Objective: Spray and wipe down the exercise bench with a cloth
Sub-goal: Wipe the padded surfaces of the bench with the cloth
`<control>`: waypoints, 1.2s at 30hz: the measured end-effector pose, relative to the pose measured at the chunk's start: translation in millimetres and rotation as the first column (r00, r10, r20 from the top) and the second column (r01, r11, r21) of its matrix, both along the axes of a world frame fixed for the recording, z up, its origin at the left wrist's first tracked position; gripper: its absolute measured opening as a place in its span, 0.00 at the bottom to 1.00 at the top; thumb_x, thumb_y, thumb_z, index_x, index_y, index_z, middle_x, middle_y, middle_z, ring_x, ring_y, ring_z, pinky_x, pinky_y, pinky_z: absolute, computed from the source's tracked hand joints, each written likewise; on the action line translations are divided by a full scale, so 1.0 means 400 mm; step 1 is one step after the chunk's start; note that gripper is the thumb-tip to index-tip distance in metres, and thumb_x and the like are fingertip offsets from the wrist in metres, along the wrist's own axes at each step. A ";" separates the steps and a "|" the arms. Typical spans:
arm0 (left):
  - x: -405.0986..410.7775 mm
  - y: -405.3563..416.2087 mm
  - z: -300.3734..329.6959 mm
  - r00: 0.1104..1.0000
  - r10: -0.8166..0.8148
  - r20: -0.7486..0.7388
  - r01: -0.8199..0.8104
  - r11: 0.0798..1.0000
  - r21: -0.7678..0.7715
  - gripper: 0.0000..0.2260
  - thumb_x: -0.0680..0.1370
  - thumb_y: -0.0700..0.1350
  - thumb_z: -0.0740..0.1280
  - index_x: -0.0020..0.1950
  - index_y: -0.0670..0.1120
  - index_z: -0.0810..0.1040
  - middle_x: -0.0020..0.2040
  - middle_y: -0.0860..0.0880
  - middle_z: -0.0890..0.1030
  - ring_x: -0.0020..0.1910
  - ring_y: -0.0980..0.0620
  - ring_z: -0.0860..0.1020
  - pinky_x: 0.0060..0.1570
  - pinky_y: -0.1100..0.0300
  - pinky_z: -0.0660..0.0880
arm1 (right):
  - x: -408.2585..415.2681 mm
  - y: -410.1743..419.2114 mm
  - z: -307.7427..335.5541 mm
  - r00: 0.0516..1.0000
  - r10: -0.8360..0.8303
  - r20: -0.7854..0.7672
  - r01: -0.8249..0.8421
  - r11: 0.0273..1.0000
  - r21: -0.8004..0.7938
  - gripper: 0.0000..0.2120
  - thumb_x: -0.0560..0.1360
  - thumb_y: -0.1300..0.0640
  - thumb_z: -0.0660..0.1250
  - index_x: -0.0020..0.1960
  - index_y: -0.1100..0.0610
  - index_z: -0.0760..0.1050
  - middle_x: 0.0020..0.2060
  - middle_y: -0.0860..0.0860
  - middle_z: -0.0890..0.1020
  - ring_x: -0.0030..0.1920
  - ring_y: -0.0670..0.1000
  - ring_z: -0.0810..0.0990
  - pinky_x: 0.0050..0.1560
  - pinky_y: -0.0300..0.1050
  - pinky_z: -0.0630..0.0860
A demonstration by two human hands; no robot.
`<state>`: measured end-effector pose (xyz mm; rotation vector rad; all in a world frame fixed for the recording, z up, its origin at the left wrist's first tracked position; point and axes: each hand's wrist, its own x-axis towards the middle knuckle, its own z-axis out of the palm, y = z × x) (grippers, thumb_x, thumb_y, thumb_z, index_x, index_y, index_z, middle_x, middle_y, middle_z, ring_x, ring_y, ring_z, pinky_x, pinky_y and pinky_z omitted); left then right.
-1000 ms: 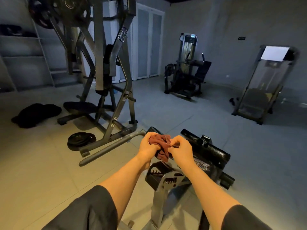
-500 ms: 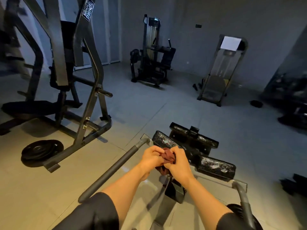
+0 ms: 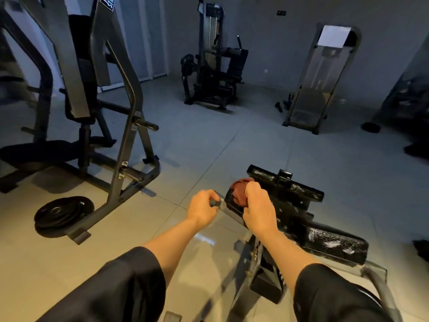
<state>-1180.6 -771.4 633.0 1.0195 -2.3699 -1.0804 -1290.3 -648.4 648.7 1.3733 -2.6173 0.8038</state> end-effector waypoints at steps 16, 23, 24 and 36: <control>-0.080 -0.140 -0.204 0.897 -0.380 0.225 0.426 0.880 -0.209 0.37 0.76 0.36 0.66 0.79 0.47 0.50 0.79 0.48 0.54 0.78 0.49 0.51 0.76 0.51 0.55 | -0.032 -0.129 -0.107 0.914 0.242 -0.326 -0.033 0.845 0.534 0.36 0.71 0.63 0.72 0.76 0.52 0.63 0.76 0.55 0.62 0.77 0.61 0.57 0.75 0.60 0.58; -0.080 -0.141 -0.205 0.914 -0.362 0.180 0.396 0.894 -0.210 0.41 0.75 0.28 0.61 0.79 0.48 0.39 0.80 0.49 0.43 0.78 0.51 0.41 0.76 0.51 0.49 | -0.037 -0.154 -0.115 0.928 0.223 -0.299 -0.054 0.874 0.484 0.34 0.74 0.65 0.68 0.77 0.52 0.60 0.78 0.53 0.57 0.78 0.58 0.51 0.78 0.56 0.48; -0.081 -0.139 -0.204 0.914 -0.362 0.183 0.396 0.894 -0.212 0.42 0.75 0.28 0.61 0.79 0.48 0.38 0.80 0.50 0.43 0.78 0.51 0.41 0.76 0.50 0.49 | -0.043 -0.145 -0.117 0.923 0.235 -0.306 -0.065 0.876 0.479 0.34 0.73 0.66 0.69 0.76 0.53 0.63 0.77 0.53 0.59 0.78 0.58 0.54 0.77 0.54 0.51; -0.084 -0.143 -0.203 0.913 -0.337 0.230 0.386 0.897 -0.216 0.44 0.75 0.27 0.62 0.79 0.50 0.39 0.80 0.50 0.44 0.78 0.50 0.42 0.76 0.52 0.51 | -0.051 -0.078 -0.115 0.931 0.228 -0.284 -0.069 0.876 0.477 0.30 0.66 0.65 0.75 0.66 0.53 0.74 0.67 0.54 0.75 0.69 0.57 0.71 0.70 0.52 0.70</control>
